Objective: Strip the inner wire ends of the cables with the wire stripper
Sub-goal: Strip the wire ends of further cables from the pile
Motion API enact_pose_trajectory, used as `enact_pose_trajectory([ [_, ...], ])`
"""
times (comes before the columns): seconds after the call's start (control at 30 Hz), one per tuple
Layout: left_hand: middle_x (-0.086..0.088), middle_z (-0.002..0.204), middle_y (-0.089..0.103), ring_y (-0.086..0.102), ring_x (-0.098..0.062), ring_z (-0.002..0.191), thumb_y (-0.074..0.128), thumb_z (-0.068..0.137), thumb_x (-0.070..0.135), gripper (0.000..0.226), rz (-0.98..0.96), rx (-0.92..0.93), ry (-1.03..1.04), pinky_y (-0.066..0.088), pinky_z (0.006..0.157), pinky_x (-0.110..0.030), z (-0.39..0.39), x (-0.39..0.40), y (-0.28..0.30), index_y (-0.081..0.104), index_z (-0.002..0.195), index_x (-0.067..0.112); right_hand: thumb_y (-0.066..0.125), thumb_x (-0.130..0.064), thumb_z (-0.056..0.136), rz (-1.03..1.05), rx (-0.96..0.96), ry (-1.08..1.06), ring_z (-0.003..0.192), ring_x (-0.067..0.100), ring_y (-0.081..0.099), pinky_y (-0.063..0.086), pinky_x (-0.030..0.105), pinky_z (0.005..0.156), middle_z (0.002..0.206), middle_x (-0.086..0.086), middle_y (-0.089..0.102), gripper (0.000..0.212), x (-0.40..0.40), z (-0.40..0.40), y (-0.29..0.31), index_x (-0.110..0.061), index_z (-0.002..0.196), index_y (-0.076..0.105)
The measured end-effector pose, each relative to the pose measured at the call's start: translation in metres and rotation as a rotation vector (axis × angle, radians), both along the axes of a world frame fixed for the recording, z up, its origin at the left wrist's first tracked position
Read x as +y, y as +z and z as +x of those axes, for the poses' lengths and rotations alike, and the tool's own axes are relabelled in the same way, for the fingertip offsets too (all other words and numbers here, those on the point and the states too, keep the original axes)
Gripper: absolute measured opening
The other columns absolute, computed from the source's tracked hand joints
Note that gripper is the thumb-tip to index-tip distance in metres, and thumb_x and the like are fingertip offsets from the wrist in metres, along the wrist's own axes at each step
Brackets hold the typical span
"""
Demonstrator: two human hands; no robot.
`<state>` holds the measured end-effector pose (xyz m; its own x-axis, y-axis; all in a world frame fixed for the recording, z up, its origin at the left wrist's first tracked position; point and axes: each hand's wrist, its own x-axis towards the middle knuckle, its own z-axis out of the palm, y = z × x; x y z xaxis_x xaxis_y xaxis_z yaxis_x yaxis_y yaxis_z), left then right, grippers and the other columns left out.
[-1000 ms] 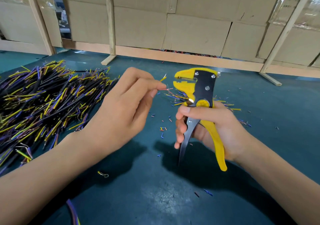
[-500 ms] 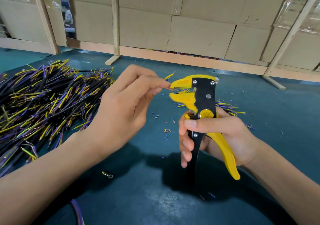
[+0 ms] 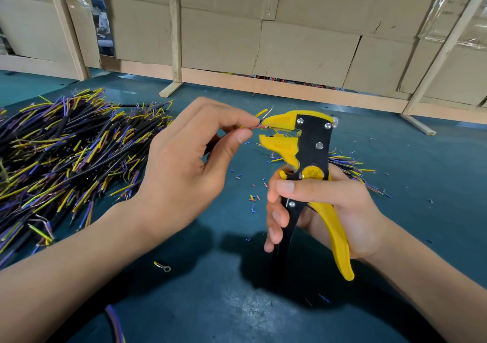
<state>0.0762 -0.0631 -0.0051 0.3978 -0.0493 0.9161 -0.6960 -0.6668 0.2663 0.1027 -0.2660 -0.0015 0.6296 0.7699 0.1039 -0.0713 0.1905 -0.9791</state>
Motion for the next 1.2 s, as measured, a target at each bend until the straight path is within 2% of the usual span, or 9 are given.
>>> enact_pose_trajectory([
  [0.13, -0.002, 0.099, 0.063, 0.064, -0.022, 0.087, 0.064, 0.098, 0.004, 0.008, -0.019, 0.018, -0.053, 0.051, 0.072, -0.035, 0.0, -0.0017, -0.0011, 0.067, 0.105, 0.004, 0.062, -0.006, 0.086, 0.008, -0.03, -0.063, 0.055, 0.035, 0.062, 0.056, 0.05, 0.06, 0.061, 0.016, 0.057, 0.011, 0.0026, -0.0034, 0.0001, 0.0, 0.078, 0.067],
  [0.33, -0.002, 0.099, 0.065, 0.063, -0.012, 0.089, 0.068, 0.095, 0.004, 0.009, -0.002, 0.049, -0.01, 0.049, 0.08, -0.025, -0.0007, -0.0008, -0.0001, 0.071, 0.103, 0.001, 0.066, -0.01, 0.085, -0.01, -0.071, -0.054, 0.056, 0.036, 0.062, 0.056, 0.05, 0.062, 0.062, 0.016, 0.057, 0.011, 0.0038, -0.0042, 0.0003, 0.0, 0.08, 0.065],
  [0.53, -0.007, 0.1, 0.066, 0.065, -0.023, 0.093, 0.066, 0.095, 0.003, 0.009, -0.032, 0.065, -0.092, 0.053, 0.078, -0.042, -0.0004, -0.0003, -0.0027, 0.07, 0.102, -0.001, 0.065, -0.013, 0.085, -0.021, -0.062, -0.04, 0.056, 0.037, 0.063, 0.056, 0.051, 0.062, 0.063, 0.016, 0.057, 0.013, 0.0037, -0.0054, 0.0012, -0.001, 0.08, 0.065],
  [0.7, -0.007, 0.101, 0.066, 0.062, -0.04, 0.082, 0.064, 0.096, 0.009, 0.009, -0.169, 0.135, -0.207, 0.049, 0.065, -0.057, -0.0001, -0.0036, -0.0057, 0.067, 0.104, 0.013, 0.062, -0.004, 0.086, 0.011, -0.043, -0.038, 0.052, 0.034, 0.061, 0.056, 0.049, 0.06, 0.059, 0.016, 0.054, 0.011, 0.0055, -0.0081, 0.0025, 0.0, 0.075, 0.063],
  [0.8, -0.003, 0.101, 0.066, 0.06, -0.042, 0.077, 0.064, 0.096, 0.014, 0.012, -0.21, 0.135, -0.218, 0.048, 0.064, -0.059, -0.0005, -0.0052, -0.0048, 0.065, 0.104, 0.023, 0.058, -0.005, 0.085, 0.014, -0.051, -0.042, 0.051, 0.033, 0.058, 0.055, 0.05, 0.059, 0.057, 0.016, 0.052, 0.019, 0.0063, -0.0094, 0.0032, -0.005, 0.067, 0.061],
  [0.93, 0.0, 0.101, 0.067, 0.057, -0.049, 0.073, 0.065, 0.095, 0.016, 0.011, -0.245, 0.136, -0.225, 0.047, 0.064, -0.061, -0.0007, -0.0049, -0.0031, 0.065, 0.101, 0.025, 0.057, -0.005, 0.084, 0.018, -0.055, -0.035, 0.05, 0.033, 0.058, 0.055, 0.048, 0.057, 0.056, 0.016, 0.05, 0.02, 0.0078, -0.0106, 0.0038, -0.005, 0.065, 0.06],
  [1.1, -0.008, 0.1, 0.067, 0.062, -0.041, 0.081, 0.067, 0.094, 0.008, 0.011, -0.247, 0.119, -0.2, 0.048, 0.068, -0.062, -0.0008, -0.0053, -0.0017, 0.065, 0.1, 0.017, 0.063, -0.004, 0.081, 0.012, -0.058, -0.033, 0.05, 0.033, 0.058, 0.056, 0.049, 0.058, 0.056, 0.015, 0.051, 0.017, 0.0089, -0.0101, 0.0017, -0.006, 0.065, 0.061],
  [1.2, -0.008, 0.099, 0.067, 0.063, -0.04, 0.082, 0.066, 0.094, 0.007, 0.009, -0.239, 0.109, -0.197, 0.048, 0.069, -0.061, -0.001, -0.0054, -0.0014, 0.066, 0.099, 0.014, 0.064, -0.012, 0.08, 0.021, -0.057, -0.024, 0.051, 0.033, 0.059, 0.055, 0.049, 0.059, 0.057, 0.015, 0.052, 0.016, 0.0089, -0.0098, 0.0012, -0.005, 0.066, 0.061],
])
